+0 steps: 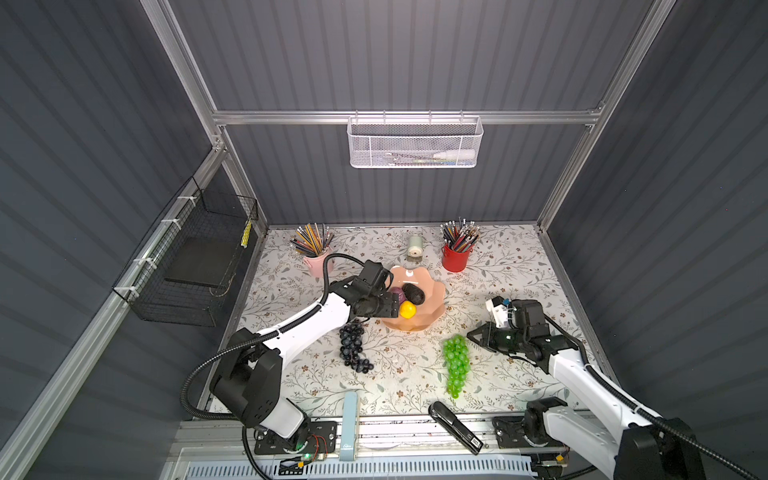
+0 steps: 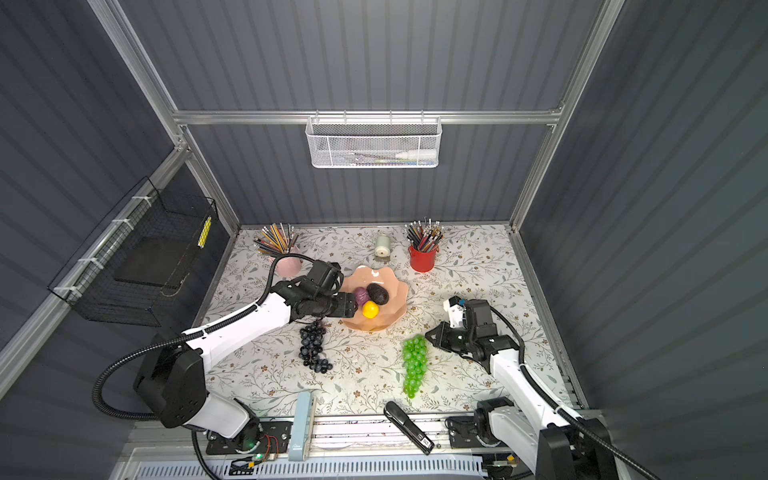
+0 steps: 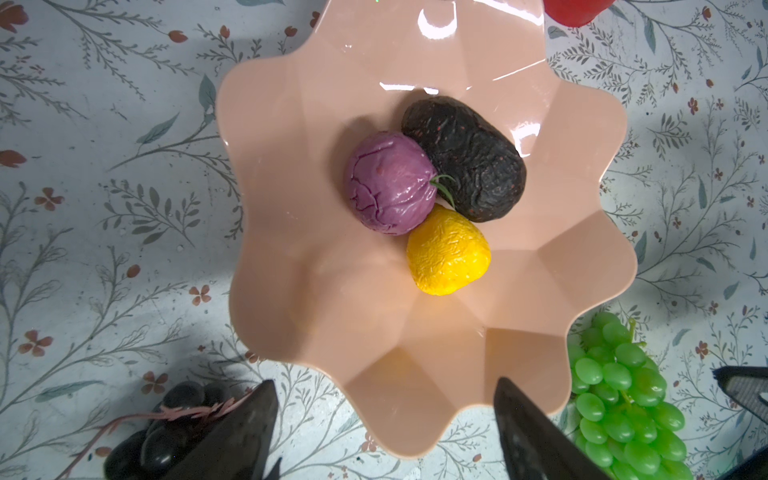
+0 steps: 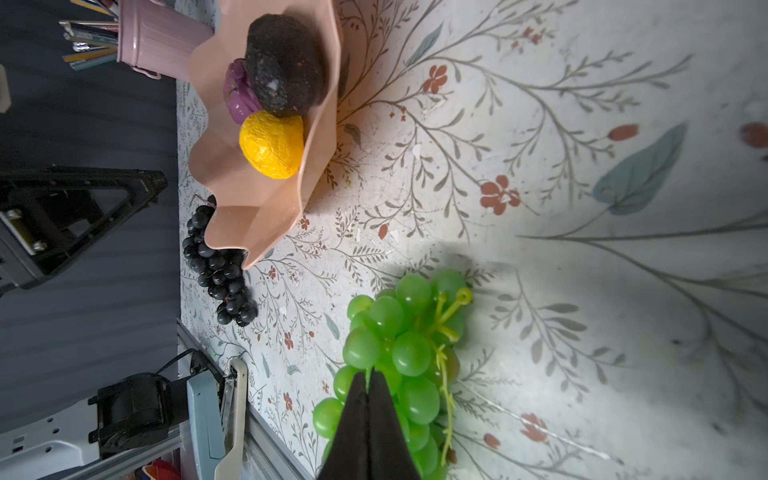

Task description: Place and organize the fake fruits in the fruit bowl

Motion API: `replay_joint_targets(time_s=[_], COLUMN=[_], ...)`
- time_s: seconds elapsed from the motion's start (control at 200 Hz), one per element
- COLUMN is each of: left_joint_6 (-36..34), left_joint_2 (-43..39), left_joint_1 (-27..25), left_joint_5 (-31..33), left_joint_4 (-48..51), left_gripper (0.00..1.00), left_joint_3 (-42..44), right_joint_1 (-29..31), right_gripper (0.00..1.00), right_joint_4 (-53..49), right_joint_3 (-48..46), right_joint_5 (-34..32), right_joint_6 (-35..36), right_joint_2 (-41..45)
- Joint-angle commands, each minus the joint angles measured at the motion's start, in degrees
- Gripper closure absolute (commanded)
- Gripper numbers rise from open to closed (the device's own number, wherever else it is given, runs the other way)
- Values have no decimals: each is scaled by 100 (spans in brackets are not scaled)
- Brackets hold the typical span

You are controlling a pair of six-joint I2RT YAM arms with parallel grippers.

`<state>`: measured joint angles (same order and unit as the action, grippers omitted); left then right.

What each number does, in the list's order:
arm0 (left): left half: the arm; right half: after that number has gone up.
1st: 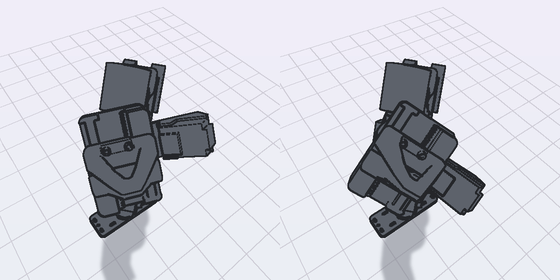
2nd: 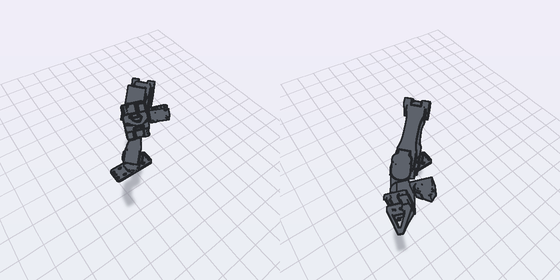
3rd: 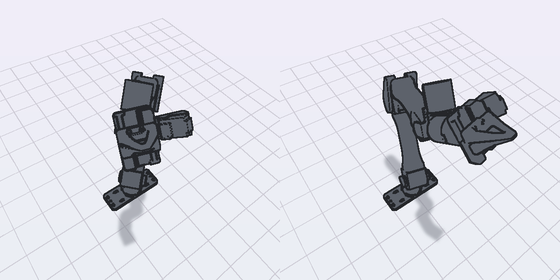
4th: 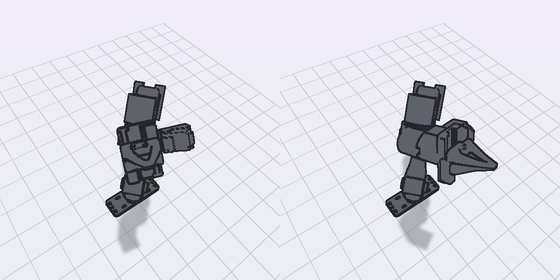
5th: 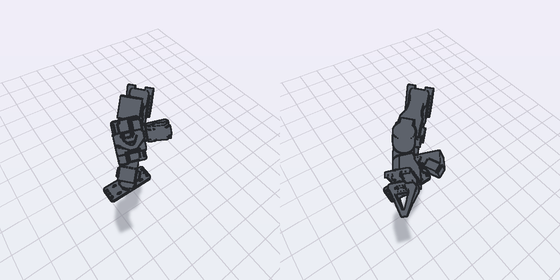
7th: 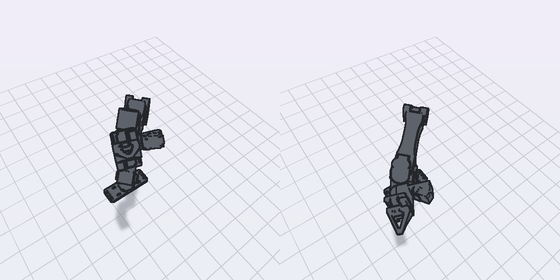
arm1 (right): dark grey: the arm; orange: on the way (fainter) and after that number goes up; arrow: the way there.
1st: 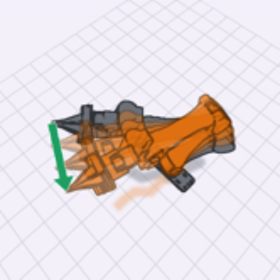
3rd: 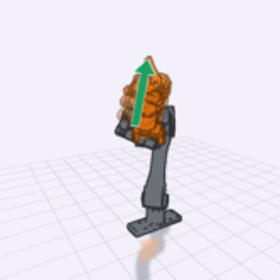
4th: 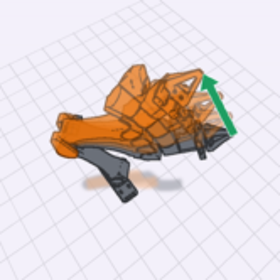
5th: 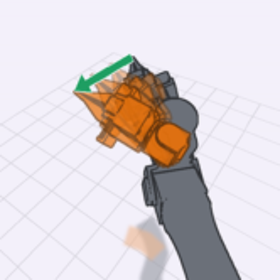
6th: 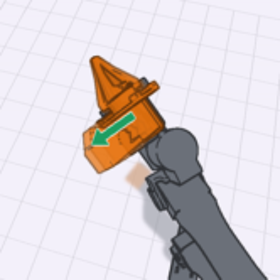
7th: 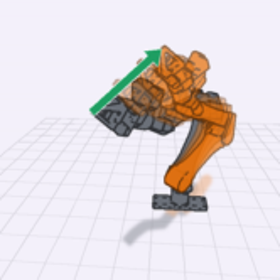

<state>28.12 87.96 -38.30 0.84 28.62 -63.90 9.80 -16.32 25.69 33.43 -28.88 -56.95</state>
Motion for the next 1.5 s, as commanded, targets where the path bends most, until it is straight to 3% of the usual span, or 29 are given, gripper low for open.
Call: replay_joint_targets(time_s=[0.0, 0.14, 0.285, 0.47, 0.71, 0.83, 0.986, 1.176, 1.496], left_joint_6=[-26, -21, -8, 9, 9, 9, 1, 9, 27], left_joint_2=[-111, -122, -71, -58, -85, -77, -60, -64, -81], left_joint_1=[7, 7, 7, 7, 7, 7, 7, 7, 7], left_joint_5=[28, 30, 13, 22, 64, 63, 43, 39, 32], left_joint_4=[65, 65, 59, 83, 113, 100, 87, 67, 65], left_gripper=[18, 18, 18, 18, 18, 18, 18, 18, 18], left_joint_3=[-101, -99, -128, -145, -122, -115, -117, -99, -98], right_joint_1=[22, 127, 610, 813, 790, 756, 757, 760, 981], right_gripper=[82, 73, 63, 66, 72, 72, 71, 69, 69], right_joint_4=[-540, -555, -478, -428, -286, -315, -565, -565, -372], right_joint_3=[171, 96, 130, 145, 114, 74, 162, 100, 180], right_joint_5=[-372, -416, -740, -1269, -1357, -1357, -1858, -1946, -1797], right_joint_6=[215, 267, 251, 234, 186, 144, 188, 102, 222], right_joint_2=[-159, -239, -331, -587, -584, -420, -256, -17, -499])
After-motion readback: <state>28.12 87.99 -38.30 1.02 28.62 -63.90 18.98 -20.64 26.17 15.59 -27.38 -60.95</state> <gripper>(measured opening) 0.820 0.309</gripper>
